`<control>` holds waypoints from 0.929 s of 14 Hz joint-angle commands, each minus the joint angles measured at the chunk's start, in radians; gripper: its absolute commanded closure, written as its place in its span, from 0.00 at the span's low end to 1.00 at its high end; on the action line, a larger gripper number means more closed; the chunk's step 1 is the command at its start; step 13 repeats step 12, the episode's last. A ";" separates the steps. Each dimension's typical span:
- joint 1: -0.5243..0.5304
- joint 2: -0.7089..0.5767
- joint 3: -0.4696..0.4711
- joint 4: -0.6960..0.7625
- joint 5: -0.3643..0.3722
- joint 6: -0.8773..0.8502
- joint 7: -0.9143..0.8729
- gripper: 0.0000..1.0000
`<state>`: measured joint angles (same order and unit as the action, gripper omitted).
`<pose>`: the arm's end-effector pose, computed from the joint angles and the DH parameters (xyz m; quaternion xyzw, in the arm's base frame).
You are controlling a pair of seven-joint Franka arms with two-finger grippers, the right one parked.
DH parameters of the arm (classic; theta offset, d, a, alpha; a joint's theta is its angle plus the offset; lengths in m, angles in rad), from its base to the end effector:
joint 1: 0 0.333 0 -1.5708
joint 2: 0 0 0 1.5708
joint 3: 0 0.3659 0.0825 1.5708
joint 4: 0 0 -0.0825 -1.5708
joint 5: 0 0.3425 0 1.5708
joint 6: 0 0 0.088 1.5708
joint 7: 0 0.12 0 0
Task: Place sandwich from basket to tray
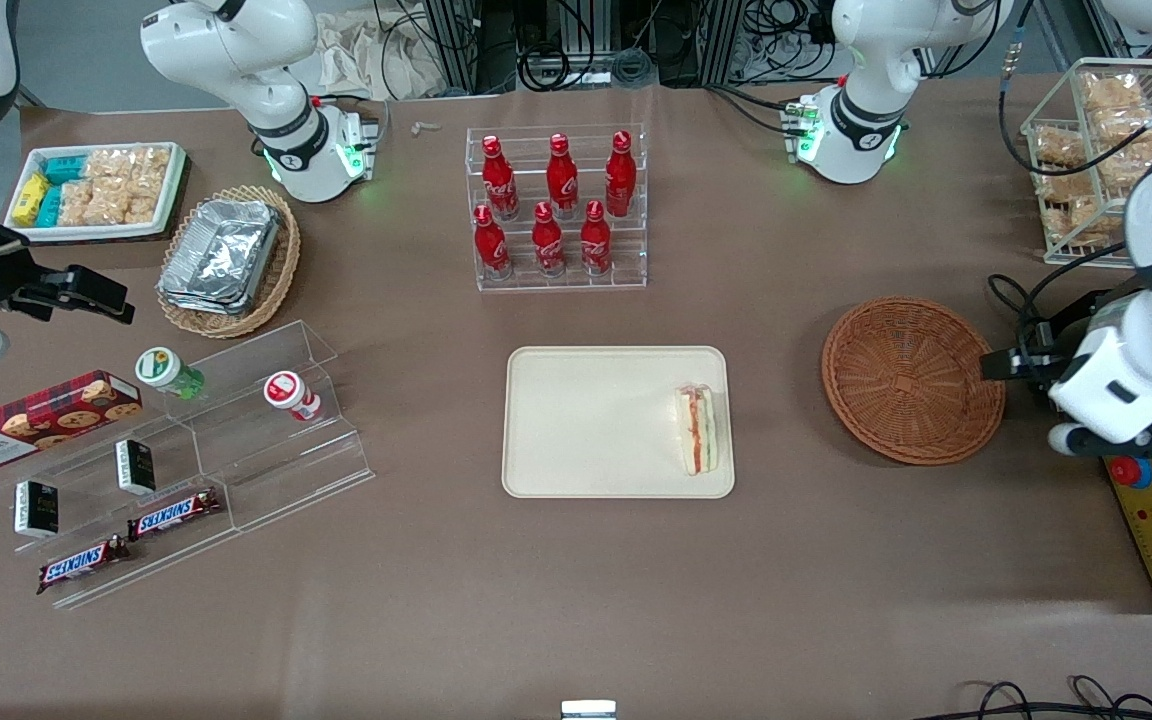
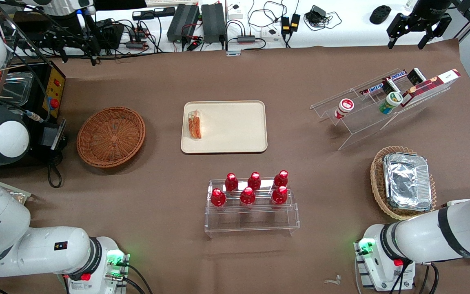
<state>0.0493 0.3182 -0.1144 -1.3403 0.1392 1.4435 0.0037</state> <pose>0.6018 -0.0091 0.5725 -0.9925 0.0318 0.1046 0.0547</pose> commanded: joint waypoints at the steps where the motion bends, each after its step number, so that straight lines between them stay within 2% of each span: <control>1: -0.014 -0.034 0.056 -0.003 -0.026 -0.021 0.117 0.00; 5: -0.065 -0.027 0.073 0.004 -0.021 -0.018 0.030 0.00; 13: -0.055 -0.005 0.067 0.069 -0.044 -0.018 0.027 0.00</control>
